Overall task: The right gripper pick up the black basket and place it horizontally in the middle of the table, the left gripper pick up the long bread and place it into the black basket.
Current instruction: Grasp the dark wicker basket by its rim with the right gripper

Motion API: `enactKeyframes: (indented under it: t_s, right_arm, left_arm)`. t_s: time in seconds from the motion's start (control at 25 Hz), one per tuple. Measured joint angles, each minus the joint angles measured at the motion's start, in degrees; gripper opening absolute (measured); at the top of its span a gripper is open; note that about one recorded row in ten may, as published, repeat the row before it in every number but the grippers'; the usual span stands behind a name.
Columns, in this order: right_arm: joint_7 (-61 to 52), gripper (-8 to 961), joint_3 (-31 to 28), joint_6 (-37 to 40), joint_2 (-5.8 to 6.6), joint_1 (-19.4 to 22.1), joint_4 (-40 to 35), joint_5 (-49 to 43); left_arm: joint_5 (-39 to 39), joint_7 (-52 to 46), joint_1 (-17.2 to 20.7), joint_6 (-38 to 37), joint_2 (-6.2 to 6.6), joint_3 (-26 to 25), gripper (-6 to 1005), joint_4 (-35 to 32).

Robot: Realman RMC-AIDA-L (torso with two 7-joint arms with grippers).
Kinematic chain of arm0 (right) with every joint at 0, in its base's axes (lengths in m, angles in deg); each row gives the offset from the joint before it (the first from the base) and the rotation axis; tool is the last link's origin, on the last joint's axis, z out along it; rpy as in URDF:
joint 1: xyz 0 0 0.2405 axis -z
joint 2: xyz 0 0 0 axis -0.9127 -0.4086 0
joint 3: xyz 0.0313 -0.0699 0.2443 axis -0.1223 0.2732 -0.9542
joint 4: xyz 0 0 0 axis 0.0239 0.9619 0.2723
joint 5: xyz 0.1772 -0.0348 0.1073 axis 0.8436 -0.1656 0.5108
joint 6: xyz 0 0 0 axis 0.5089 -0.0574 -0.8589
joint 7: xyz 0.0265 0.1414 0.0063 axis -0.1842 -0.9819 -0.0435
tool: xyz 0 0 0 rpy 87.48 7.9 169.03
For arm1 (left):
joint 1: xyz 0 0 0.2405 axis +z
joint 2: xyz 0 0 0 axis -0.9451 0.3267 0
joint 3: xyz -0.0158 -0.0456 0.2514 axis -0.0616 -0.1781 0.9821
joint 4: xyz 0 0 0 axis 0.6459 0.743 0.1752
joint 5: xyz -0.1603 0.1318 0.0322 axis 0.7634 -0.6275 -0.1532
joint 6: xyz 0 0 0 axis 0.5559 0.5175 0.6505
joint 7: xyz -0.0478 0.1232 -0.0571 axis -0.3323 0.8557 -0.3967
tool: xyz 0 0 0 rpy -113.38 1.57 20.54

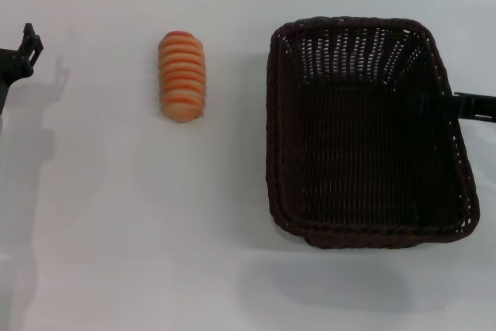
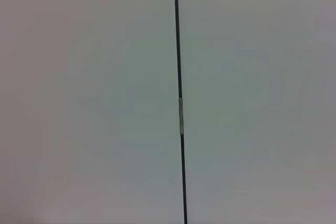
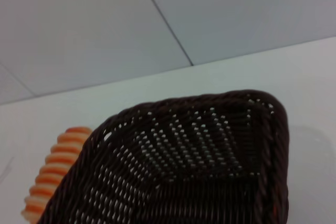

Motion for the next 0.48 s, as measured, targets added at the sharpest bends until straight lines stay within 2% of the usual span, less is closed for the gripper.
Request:
enactKeyframes:
  t_s: [0.04, 0.48]
  right_arm:
    - [1.2, 775, 0.1, 0.5, -0.05, 0.1, 0.0, -0.2]
    - [3.3, 367, 0.8, 1.5, -0.20, 0.6, -1.0, 0.3]
  left_arm:
    - [0.0, 0.0, 0.0, 0.0, 0.00, 0.0, 857, 0.0]
    - [0.0, 0.0, 0.1, 0.0, -0.07, 0.0, 859, 0.0]
